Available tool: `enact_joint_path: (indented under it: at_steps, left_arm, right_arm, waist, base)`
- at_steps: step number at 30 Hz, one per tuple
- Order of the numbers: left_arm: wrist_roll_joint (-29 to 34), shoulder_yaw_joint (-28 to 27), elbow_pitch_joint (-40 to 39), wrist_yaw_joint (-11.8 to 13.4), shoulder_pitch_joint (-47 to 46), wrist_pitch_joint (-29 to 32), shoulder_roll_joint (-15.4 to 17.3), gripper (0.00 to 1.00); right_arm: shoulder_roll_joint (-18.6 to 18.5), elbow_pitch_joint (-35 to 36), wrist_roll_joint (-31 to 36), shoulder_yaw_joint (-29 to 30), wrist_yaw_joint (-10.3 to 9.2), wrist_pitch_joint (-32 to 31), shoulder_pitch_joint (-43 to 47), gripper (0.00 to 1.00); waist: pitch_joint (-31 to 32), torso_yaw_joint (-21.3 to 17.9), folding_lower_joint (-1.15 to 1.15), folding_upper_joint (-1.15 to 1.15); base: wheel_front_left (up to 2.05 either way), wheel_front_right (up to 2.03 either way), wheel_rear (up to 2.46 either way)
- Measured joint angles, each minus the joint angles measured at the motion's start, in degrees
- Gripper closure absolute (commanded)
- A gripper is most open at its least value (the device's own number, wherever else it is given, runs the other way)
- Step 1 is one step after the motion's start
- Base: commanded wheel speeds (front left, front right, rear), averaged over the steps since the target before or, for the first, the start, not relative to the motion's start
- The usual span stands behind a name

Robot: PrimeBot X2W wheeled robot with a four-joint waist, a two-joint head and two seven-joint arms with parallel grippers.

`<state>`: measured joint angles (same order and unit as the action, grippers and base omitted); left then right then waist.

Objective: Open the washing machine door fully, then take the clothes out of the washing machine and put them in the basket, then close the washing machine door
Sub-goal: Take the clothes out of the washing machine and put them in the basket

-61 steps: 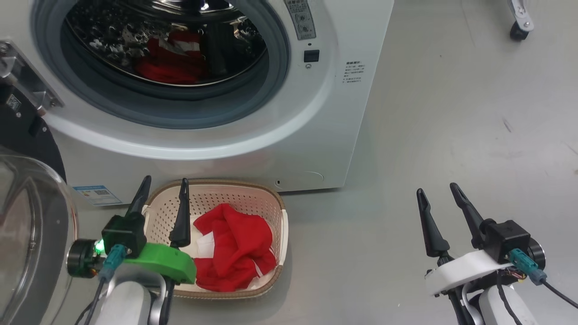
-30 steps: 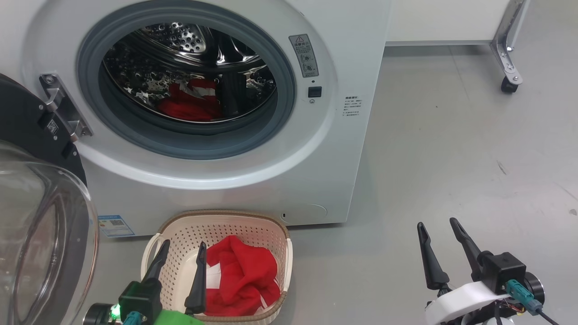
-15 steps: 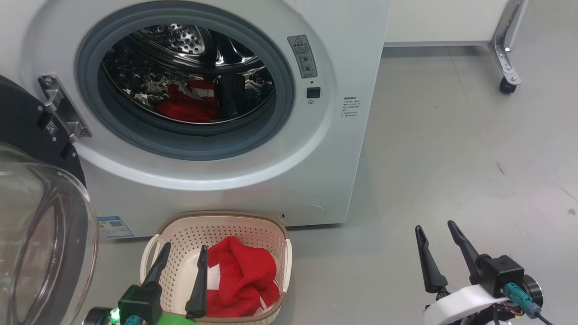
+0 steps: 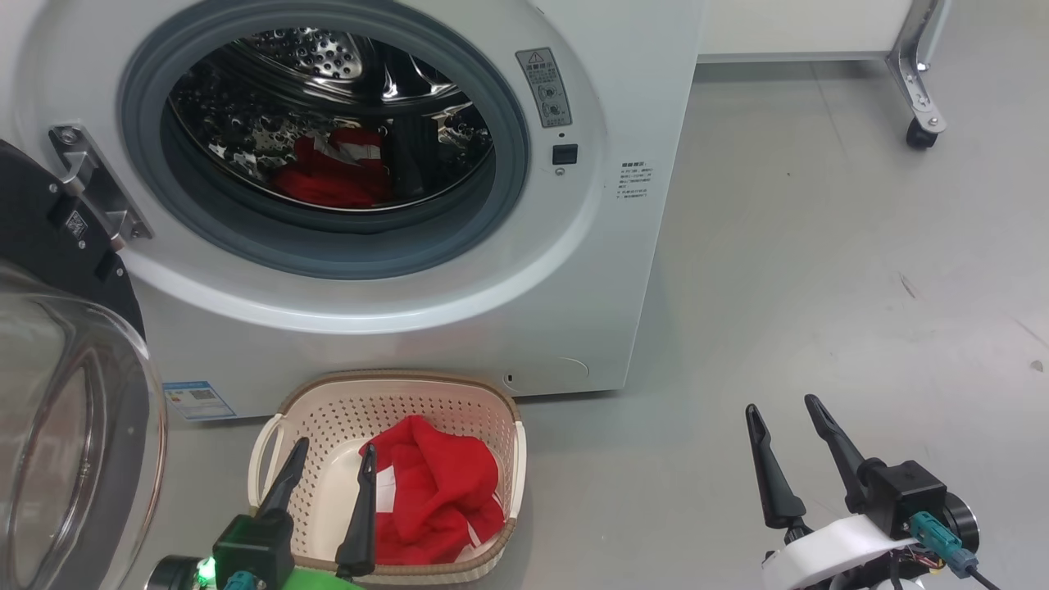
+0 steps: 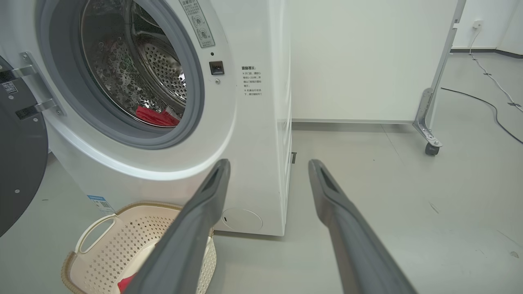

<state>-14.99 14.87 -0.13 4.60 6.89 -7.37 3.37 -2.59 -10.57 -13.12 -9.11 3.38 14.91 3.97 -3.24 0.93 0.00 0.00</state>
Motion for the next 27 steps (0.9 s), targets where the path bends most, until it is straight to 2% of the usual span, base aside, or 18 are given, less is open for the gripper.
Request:
enact_joint_path:
  at_steps: [12, 27]
  left_arm:
    - [-0.13, 0.71, 0.23, 0.15, -1.67, 2.37, -0.03, 0.00]
    - [-2.20, -1.43, 7.55, -0.19, -14.19, 7.84, -0.23, 0.00]
  right_arm:
    - [0.00, 2.14, 0.09, -1.27, 0.07, -0.16, -1.38, 0.00]
    - [-0.03, 4.14, 0.15, -3.55, 1.07, -0.24, -6.81, 0.00]
  waist:
    - [-5.15, -1.02, 0.00, 0.00]
    - [-15.92, -4.41, 0.00, 0.00]
  base:
    - [0.00, 0.00, 0.00]
    - [0.00, 0.00, 0.00]
